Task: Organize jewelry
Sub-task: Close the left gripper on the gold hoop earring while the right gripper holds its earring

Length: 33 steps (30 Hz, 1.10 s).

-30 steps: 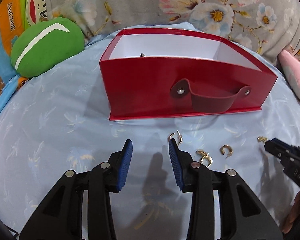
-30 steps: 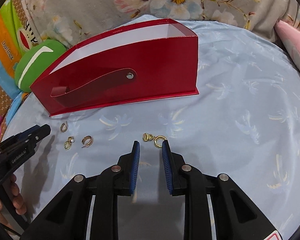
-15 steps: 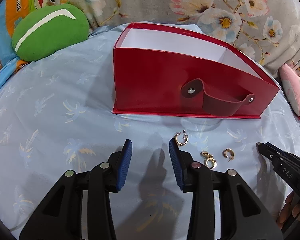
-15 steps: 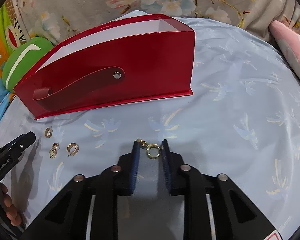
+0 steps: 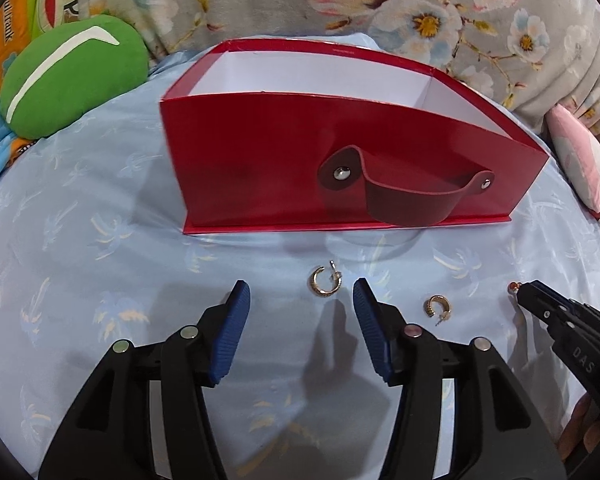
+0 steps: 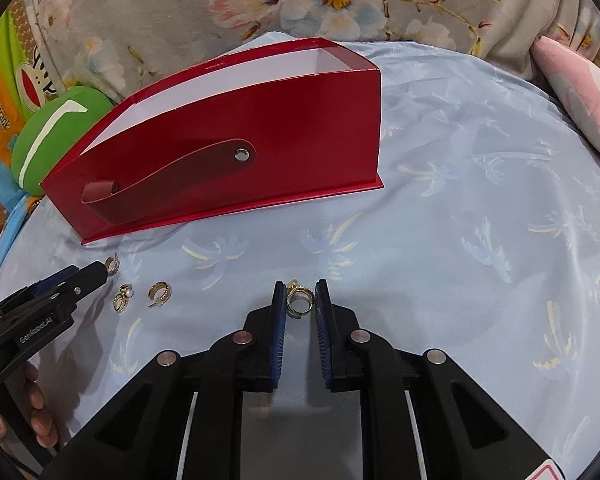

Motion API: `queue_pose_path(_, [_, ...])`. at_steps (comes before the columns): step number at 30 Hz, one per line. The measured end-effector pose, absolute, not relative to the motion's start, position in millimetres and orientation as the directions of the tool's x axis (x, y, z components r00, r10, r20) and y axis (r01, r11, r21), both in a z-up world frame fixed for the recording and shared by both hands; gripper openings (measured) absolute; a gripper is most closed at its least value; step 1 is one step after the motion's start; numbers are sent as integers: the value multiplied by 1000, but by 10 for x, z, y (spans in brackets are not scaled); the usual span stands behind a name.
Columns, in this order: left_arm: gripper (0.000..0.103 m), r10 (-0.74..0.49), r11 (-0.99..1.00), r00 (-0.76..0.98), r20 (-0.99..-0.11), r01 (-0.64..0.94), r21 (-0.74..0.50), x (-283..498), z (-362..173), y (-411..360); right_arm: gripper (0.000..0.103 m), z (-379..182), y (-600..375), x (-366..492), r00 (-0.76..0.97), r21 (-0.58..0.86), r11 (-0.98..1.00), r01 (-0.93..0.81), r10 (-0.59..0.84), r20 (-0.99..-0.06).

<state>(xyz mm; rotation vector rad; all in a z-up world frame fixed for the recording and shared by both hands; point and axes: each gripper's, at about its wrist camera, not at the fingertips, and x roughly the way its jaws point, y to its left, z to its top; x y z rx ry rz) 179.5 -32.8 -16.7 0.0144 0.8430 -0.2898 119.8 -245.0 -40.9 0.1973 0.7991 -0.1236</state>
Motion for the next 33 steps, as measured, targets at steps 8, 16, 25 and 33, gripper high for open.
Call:
queue_pose_path(8, [37, -241, 962, 614, -752, 255, -100, 1836, -205, -357, 13, -427, -2492, 1209, 677, 151, 970, 190, -19, -736])
queue_pose_path(16, [6, -262, 957, 604, -753, 265, -120, 1861, -207, -356, 13, -434, -2490, 1212, 676, 150, 970, 190, -19, -736])
queue_pose_path(25, [0, -295, 948, 621, -726, 288, -139, 1790, -171, -350, 13, -427, -2480, 1207, 685, 144, 971, 188, -25, -728])
queue_pose_path(33, [1, -324, 941, 623, -712, 287, -176, 1753, -153, -302, 13, -420, -2484, 1199, 686, 146, 971, 189, -24, -727])
